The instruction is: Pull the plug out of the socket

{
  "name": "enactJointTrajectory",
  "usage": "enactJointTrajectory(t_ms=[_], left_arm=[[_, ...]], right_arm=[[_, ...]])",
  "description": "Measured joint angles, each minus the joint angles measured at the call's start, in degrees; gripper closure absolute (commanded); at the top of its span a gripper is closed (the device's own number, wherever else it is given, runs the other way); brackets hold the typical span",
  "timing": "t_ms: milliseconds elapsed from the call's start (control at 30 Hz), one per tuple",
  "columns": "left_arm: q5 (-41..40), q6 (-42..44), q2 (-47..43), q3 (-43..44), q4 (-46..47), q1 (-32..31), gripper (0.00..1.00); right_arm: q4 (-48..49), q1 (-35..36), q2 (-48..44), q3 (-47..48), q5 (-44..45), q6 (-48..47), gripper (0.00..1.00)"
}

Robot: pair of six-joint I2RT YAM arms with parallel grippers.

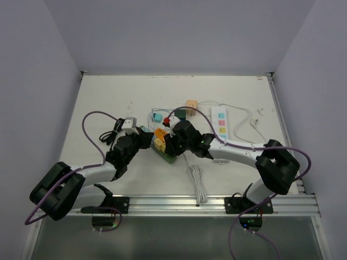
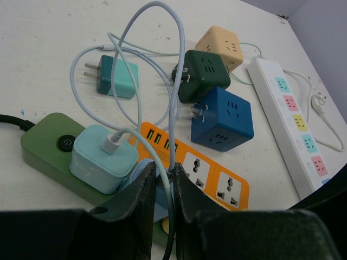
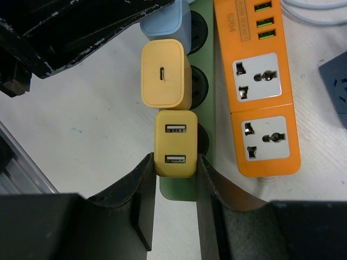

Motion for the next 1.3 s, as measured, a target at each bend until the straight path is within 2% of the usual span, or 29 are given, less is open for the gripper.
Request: enactJointTrajectory(t_ms=[100, 300, 467, 667, 867, 1000, 1100, 1300], left_arm=[[0.0, 0.0, 0.0, 0.0, -0.1, 0.0, 0.80], [-0.4, 0.0, -0.1, 0.0, -0.2, 0.0, 0.80], [-0.9, 0.0, 0.1, 0.0, -0.5, 0.1, 0.80], [-1.0, 0.0, 0.1, 0.0, -0.5, 0.1, 0.80], [-0.8, -0.1, 0.1, 0.3, -0.3, 0.0, 0.81], [-0.7, -0.2, 0.0, 0.4, -0.2, 0.0, 0.81], [-0.7, -0.2, -0.1, 0.4, -0.3, 0.0, 0.81], [-0.6, 0.0, 0.1, -0.1, -1.6, -0.2, 0.80]], right_arm=[[-0.5, 1.5, 0.0, 0.2, 2.0, -0.9, 0.99], [-8.2, 10.7, 3.0, 7.3, 17.0, -5.5, 0.99], [-11.1, 14.5, 6.5, 10.6, 25.4, -7.2, 0.99], [-10.6, 12.9, 6.0, 10.0, 23.3, -5.7, 0.99], [-4.9, 3.9, 0.8, 3.4, 9.0, 1.0, 0.99], [-3.4, 1.7, -0.1, 2.3, 4.3, 2.7, 0.99], [-3.4, 3.5, -0.1, 2.4, 6.3, 1.7, 0.99], [-7.3, 14.8, 3.4, 10.6, 20.5, -6.1, 0.99]])
